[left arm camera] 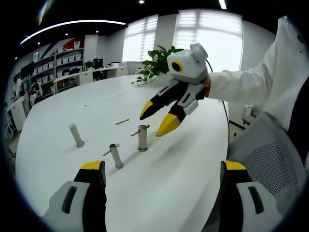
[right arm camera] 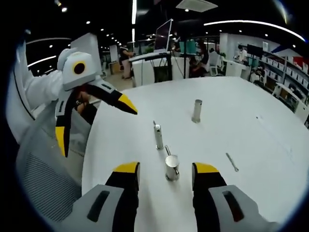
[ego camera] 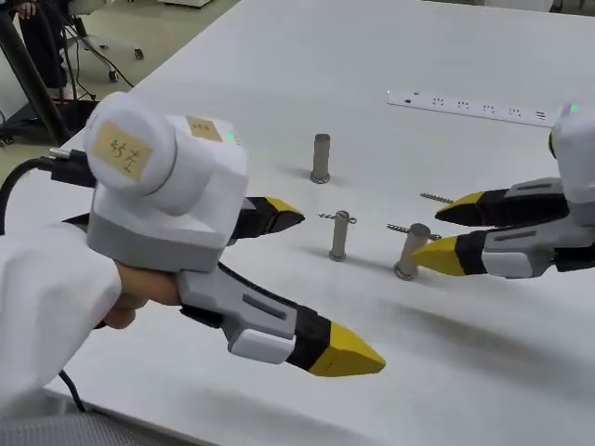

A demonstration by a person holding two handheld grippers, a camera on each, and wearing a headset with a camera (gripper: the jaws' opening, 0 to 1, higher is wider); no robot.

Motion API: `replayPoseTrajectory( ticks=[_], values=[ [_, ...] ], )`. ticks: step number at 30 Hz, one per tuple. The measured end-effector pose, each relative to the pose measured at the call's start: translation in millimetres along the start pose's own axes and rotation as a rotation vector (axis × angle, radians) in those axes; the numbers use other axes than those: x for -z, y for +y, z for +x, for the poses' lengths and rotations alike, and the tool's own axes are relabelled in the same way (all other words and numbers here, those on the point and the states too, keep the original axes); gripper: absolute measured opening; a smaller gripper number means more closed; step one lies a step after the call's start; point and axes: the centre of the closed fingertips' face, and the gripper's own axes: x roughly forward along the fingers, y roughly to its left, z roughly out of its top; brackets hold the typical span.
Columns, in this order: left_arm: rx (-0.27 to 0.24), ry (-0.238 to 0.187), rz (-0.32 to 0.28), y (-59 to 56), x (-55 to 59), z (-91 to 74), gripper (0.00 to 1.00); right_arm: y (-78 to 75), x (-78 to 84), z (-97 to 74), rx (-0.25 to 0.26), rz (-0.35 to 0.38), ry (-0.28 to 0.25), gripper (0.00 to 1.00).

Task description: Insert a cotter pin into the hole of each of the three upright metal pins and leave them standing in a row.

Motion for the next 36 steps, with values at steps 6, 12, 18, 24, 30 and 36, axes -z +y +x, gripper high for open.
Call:
replayPoseTrajectory(
  ticks=[6, 12, 18, 24, 30, 36],
  values=[
    [-0.008, -0.018, -0.018, -0.6, -2.7, -3.3, 0.98, 11.0, 8.5, -12.9, 0.045, 0.033, -0.012, 0.53],
    [-0.018, -0.032, -0.032, -1.1, -4.6, -5.1, 0.98, 15.2, 17.5, -24.1, 0.126, 0.030, -0.008, 0.61],
    [-0.035, -0.067, -0.058, 1.3, -8.7, -9.0, 0.97, 18.0, 21.8, -37.1, 0.162, 0.098, -0.053, 0.75],
    [-0.085, -0.098, -0.084, 15.5, -13.7, -17.4, 0.96, 26.5, 26.9, -46.7, 0.188, 0.162, -0.066, 0.88],
    [-0.130, -0.120, -0.093, 33.5, -20.3, -23.8, 0.96, 32.7, 32.3, -48.4, 0.192, 0.210, -0.077, 0.96],
    [-0.229, -0.183, -0.120, 63.7, -35.6, -30.9, 0.96, 34.3, 29.8, -52.1, 0.206, 0.244, -0.099, 0.98]
  ],
)
